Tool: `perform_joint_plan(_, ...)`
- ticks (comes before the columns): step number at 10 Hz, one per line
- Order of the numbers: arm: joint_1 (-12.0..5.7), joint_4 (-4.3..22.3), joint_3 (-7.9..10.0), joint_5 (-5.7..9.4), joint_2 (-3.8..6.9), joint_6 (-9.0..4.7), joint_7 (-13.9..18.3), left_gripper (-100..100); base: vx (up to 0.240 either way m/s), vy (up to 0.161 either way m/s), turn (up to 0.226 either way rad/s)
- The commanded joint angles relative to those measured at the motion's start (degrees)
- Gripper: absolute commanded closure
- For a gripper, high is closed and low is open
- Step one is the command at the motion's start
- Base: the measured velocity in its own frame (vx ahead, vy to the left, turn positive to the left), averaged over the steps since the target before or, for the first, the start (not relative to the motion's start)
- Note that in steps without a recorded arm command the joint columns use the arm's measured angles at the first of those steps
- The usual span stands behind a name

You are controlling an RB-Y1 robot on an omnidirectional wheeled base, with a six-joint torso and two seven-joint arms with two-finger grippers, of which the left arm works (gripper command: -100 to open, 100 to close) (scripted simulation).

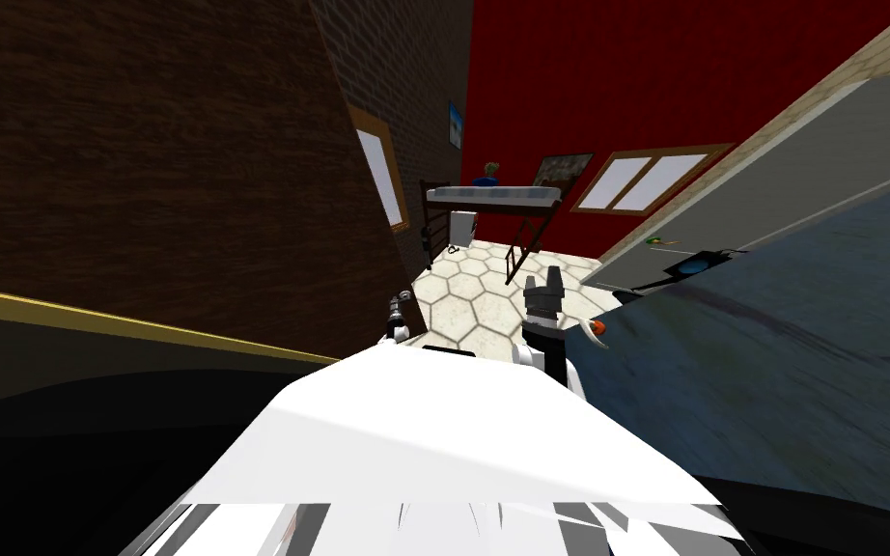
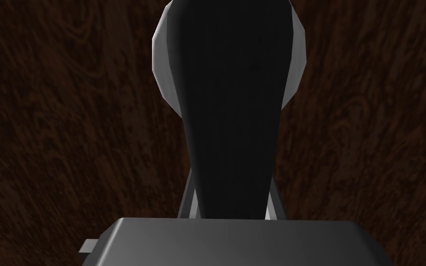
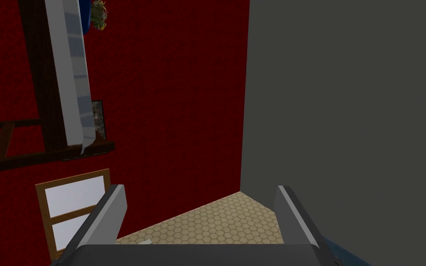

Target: Push the door open

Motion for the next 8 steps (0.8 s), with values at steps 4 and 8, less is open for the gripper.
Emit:
perform_joint_plan(4,-0.58,1.2,3.04,2.05,0.76,-1.15,-1.2,100,0.202,-0.024,0.062)
perform_joint_plan(8,-0.49,1.3,5.05,3.45,0.77,-1.37,-2.0,100,0.185,-0.024,0.052)
